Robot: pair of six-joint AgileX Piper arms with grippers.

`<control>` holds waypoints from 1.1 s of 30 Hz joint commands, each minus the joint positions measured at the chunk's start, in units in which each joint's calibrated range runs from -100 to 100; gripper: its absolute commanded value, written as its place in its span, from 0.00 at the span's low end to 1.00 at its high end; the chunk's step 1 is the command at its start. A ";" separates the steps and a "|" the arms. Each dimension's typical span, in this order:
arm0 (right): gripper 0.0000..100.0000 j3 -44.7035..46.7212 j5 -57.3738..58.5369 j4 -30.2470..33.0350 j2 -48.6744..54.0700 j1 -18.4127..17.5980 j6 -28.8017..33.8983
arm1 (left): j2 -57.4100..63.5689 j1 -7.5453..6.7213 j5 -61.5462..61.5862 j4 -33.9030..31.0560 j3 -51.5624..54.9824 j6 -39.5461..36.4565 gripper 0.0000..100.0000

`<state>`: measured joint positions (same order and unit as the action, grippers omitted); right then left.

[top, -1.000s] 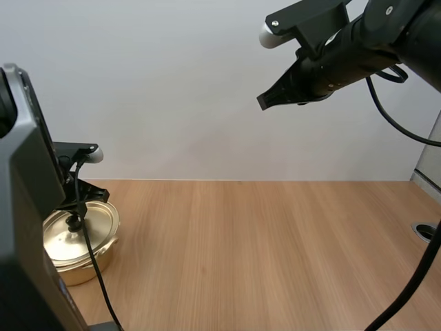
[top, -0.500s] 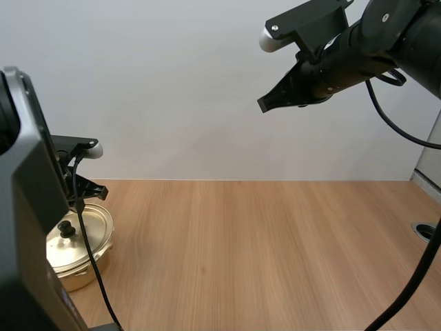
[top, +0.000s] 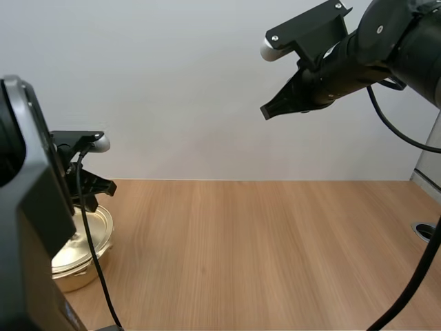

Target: Open the pot, put the car inside, and close it

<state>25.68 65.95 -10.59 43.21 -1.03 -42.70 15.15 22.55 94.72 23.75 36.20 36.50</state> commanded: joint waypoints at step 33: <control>0.00 34.60 -64.35 5.48 8.91 0.02 -4.36 | 54.94 -11.43 5.28 50.04 16.54 24.66 0.00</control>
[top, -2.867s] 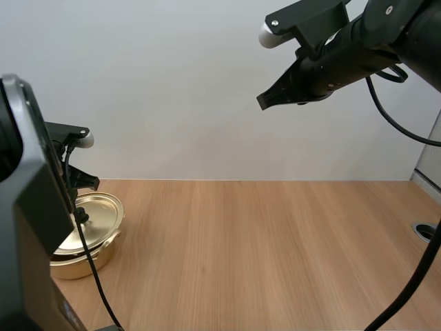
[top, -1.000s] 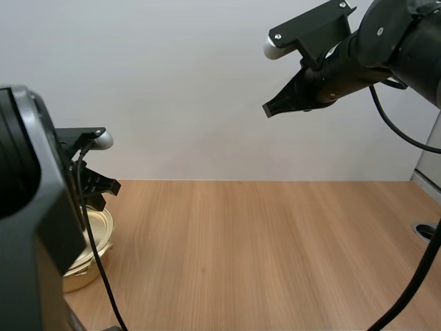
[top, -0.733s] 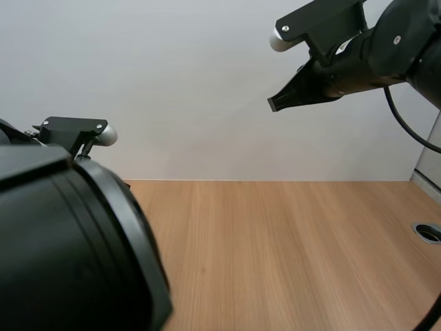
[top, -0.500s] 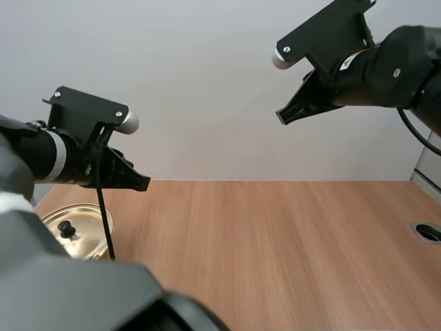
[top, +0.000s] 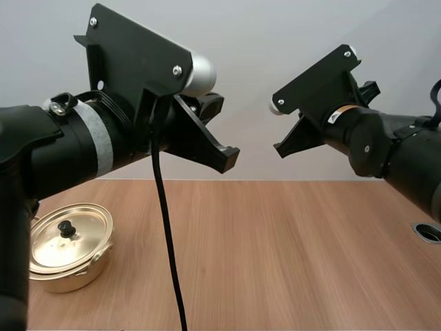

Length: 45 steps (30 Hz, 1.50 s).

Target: Open the pot, put the car inside, and close it

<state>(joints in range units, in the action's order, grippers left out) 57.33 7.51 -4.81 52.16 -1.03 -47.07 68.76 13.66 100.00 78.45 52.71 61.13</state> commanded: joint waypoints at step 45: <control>0.00 35.70 -2.26 -12.41 19.56 2.28 7.89 | 31.24 -15.16 -65.41 -94.80 46.48 -84.24 0.00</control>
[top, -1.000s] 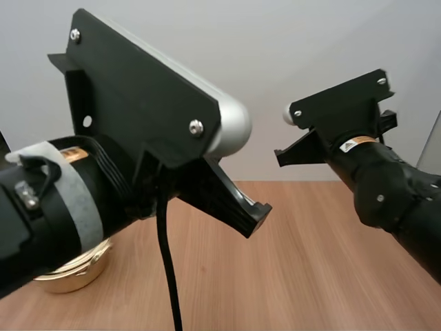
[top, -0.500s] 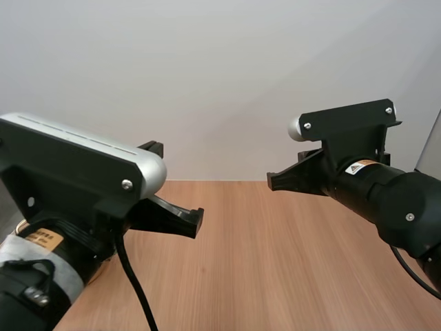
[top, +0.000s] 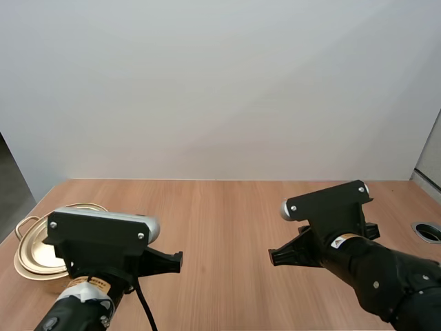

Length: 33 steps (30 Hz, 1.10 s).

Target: Open the pot, put the car inside, and close it

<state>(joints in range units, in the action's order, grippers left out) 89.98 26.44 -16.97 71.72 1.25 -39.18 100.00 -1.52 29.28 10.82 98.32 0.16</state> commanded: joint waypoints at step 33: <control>0.00 4.40 -12.62 -4.03 19.81 0.00 -0.36 | 0.00 0.02 4.13 -28.73 1.68 -22.63 0.00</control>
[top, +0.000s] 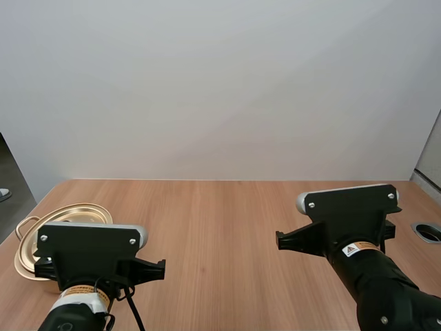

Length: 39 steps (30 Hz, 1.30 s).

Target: Open the pot, put the car inside, and close it

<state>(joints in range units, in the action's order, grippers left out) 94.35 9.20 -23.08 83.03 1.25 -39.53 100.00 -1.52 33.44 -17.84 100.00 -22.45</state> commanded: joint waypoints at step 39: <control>0.00 5.65 22.39 21.72 16.97 -2.29 22.69 | 0.00 0.02 -0.20 -0.07 0.00 -0.03 0.00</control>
<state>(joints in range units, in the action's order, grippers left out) 100.00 31.55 -2.81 100.00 -1.01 -16.86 100.00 -1.52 33.23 -17.84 100.00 -22.45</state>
